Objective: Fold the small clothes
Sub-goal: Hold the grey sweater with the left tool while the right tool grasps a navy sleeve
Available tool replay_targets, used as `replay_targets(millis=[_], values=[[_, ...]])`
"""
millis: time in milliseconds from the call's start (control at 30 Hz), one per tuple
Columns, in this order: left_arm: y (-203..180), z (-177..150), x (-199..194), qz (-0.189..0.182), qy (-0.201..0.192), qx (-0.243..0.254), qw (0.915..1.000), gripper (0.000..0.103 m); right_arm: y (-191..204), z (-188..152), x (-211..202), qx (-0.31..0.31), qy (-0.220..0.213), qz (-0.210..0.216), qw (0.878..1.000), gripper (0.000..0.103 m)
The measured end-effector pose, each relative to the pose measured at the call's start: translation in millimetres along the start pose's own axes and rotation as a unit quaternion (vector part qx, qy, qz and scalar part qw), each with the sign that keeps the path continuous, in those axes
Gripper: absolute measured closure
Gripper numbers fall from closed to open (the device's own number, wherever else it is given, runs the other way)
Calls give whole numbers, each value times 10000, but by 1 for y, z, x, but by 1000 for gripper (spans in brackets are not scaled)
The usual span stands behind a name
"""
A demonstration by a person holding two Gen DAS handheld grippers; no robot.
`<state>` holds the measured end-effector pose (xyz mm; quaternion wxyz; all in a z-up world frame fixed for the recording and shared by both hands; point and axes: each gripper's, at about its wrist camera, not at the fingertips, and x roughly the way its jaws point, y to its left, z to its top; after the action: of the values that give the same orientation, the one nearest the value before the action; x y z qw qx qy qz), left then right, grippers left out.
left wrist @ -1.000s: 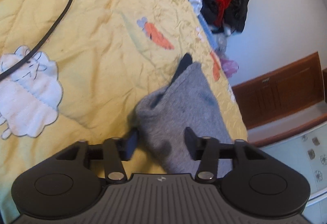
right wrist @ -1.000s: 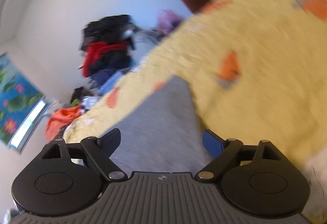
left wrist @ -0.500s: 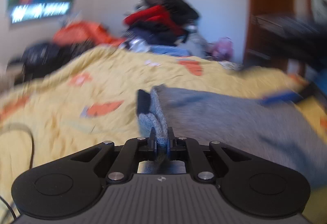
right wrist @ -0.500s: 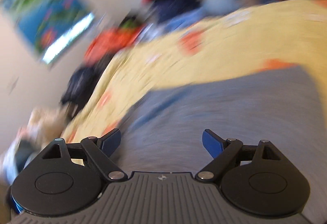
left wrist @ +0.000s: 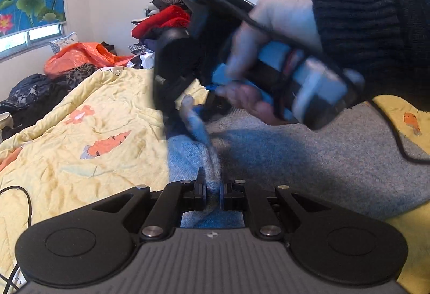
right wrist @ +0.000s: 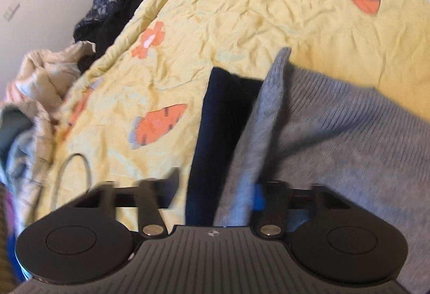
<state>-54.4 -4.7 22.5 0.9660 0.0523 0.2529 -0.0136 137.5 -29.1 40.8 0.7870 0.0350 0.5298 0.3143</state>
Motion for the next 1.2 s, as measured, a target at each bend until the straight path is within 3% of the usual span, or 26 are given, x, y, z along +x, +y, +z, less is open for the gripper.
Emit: replay_targets(millis=[167, 333, 433, 533, 600, 667, 733, 800, 833, 867, 933, 1067, 1200], values=[[-12, 15, -6, -365, -231, 73, 9990, 95, -48, -9, -49, -50, -448, 176, 9988, 87], [-60, 34, -16, -1382, -463, 136, 9892, 95, -116, -45, -130, 430, -1003, 269, 9937, 87], [-97, 33, -11, -1891, -354, 316, 9808, 95, -170, -81, -165, 993, -1215, 18, 9876, 87], [-128, 22, -4, -2295, -64, 473, 9722, 95, -215, -117, -175, 1520, -1199, -172, 9809, 87], [-148, 11, 8, -2338, 184, 754, 9692, 95, -231, -134, -162, 1749, -1094, -253, 9782, 84], [-158, 0, 19, -2203, 329, 953, 9702, 95, -243, -145, -156, 2104, -1220, -22, 9700, 81], [-157, -2, 20, -2175, 287, 1002, 9705, 95, -248, -144, -155, 2437, -1363, 257, 9599, 68], [-161, -3, 15, -2148, 217, 1071, 9705, 95, -245, -136, -156, 2412, -1475, 339, 9586, 53], [-167, -4, 12, -2124, 191, 1118, 9706, 95, -244, -131, -154, 2368, -1450, 322, 9601, 52], [-168, -2, 12, -2113, 175, 1153, 9704, 95, -243, -126, -150, 2341, -1404, 273, 9616, 54], [-173, -2, 9, -2059, 157, 1237, 9706, 95, -239, -118, -146, 2165, -1303, 15, 9675, 85], [-186, 2, -1, -2140, 27, 1206, 9693, 95, -222, -109, -162, 1475, -1422, -325, 9782, 84], [-189, 6, -9, -2417, 183, 947, 9655, 95, -236, -115, -177, 1516, -1495, -588, 9753, 84]])
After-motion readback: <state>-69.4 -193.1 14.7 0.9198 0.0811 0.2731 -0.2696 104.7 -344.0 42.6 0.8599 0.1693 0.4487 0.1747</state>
